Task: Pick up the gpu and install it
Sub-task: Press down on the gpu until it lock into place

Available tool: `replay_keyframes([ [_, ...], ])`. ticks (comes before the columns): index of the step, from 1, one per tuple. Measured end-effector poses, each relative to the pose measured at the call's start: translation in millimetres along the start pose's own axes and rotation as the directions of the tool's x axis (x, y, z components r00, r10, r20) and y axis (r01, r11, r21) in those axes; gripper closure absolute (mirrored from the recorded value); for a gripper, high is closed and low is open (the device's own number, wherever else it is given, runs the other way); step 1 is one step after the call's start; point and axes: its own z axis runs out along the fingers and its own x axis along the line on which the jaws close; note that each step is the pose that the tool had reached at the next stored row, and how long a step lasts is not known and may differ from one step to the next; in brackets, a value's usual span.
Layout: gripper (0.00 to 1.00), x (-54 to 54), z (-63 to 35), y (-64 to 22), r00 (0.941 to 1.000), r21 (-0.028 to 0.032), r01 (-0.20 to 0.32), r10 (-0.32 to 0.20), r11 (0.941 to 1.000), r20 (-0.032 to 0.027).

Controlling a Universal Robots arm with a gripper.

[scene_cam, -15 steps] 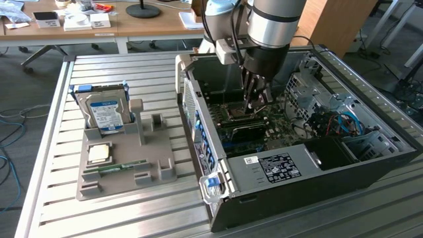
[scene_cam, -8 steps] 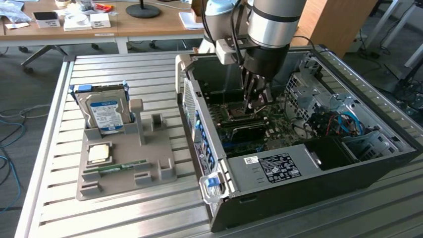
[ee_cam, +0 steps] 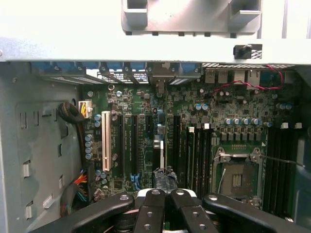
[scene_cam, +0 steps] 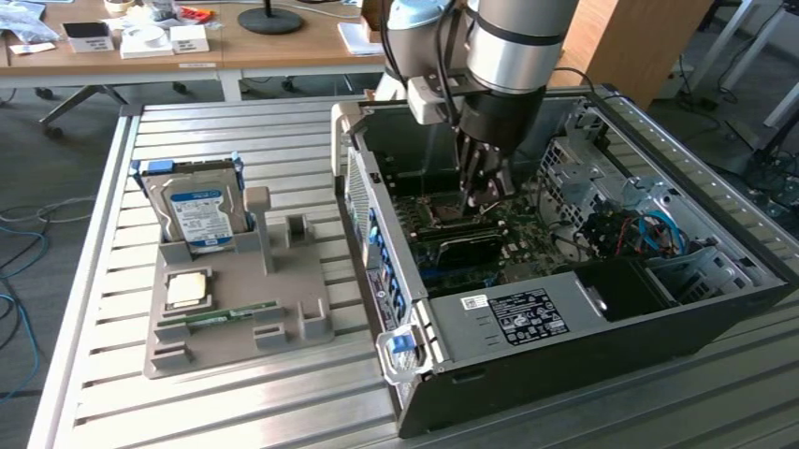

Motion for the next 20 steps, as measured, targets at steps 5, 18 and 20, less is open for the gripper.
replay_keyframes([
  [5,0.89,0.1,7.6,0.3,1.0,-0.0002,0.0,0.0,1.0,-0.0002],
  [18,0.89,0.2,11.7,0.4,1.0,-0.0002,0.0,0.0,1.0,-0.0003],
  [20,0.89,0.2,11.6,0.4,1.0,-0.0003,0.0,0.0,1.0,-0.0004],
])
